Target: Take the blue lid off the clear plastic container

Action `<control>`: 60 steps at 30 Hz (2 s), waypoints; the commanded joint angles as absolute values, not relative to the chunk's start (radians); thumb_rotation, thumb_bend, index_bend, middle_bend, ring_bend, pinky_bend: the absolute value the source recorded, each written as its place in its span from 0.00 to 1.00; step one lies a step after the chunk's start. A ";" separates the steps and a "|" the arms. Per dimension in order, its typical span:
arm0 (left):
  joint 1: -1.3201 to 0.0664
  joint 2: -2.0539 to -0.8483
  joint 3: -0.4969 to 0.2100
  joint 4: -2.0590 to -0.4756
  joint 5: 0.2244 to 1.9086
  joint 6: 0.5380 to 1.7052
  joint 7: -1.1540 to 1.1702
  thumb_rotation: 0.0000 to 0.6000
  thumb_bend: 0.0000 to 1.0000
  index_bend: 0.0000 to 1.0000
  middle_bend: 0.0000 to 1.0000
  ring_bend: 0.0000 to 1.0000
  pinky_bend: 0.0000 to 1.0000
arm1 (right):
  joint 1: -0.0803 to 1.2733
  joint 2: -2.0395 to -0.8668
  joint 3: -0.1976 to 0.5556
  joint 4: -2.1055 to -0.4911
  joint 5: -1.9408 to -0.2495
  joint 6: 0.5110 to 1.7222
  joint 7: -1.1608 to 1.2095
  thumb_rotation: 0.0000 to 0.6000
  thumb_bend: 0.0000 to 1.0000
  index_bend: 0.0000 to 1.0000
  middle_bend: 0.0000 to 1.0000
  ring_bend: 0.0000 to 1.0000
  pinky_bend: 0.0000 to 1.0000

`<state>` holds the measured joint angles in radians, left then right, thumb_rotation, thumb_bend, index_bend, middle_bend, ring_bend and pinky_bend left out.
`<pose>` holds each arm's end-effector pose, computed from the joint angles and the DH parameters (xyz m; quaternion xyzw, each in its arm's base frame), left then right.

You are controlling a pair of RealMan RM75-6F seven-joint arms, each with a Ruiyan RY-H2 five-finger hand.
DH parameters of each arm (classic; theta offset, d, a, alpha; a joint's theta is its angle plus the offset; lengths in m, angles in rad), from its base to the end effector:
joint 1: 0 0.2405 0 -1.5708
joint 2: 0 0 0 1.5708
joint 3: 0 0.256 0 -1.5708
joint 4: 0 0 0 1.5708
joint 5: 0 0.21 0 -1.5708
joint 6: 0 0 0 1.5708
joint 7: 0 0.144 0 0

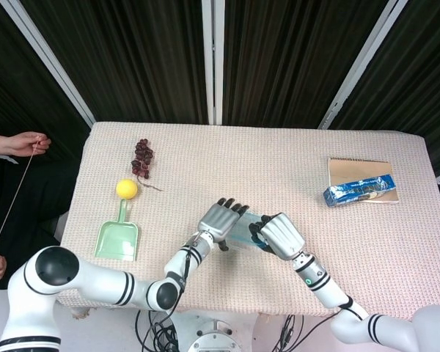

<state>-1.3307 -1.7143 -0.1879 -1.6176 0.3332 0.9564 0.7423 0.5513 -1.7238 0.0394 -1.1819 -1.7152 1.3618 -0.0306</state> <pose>0.0173 0.3223 -0.0926 -0.8251 -0.3811 -0.2728 0.3156 -0.1695 -0.2784 -0.0309 0.7317 -0.2510 0.5213 0.3603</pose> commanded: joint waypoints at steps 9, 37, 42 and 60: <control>-1.258 -1.646 -0.145 -1.694 0.411 1.029 0.713 1.00 0.03 0.01 0.02 0.00 0.05 | 0.533 -1.752 0.052 -1.119 -1.724 1.434 -0.009 1.00 0.63 0.81 0.71 0.71 0.96; -0.741 -1.293 0.055 -1.797 0.917 1.473 0.478 1.00 0.03 0.00 0.02 0.00 0.01 | 0.527 -1.528 0.167 -1.326 -1.328 1.089 -0.271 1.00 0.04 0.00 0.11 0.05 0.21; -0.656 -1.240 0.094 -1.787 0.986 1.476 0.421 1.00 0.03 0.00 0.02 0.00 0.01 | 0.462 -1.393 0.131 -1.543 -1.320 1.120 -0.248 1.00 0.04 0.00 0.10 0.03 0.15; -0.312 -1.150 0.161 -1.717 1.273 1.721 0.265 1.00 0.03 0.05 0.05 0.00 0.01 | 0.156 -1.148 0.044 -1.585 -1.474 1.500 0.148 1.00 0.14 0.03 0.10 0.00 0.01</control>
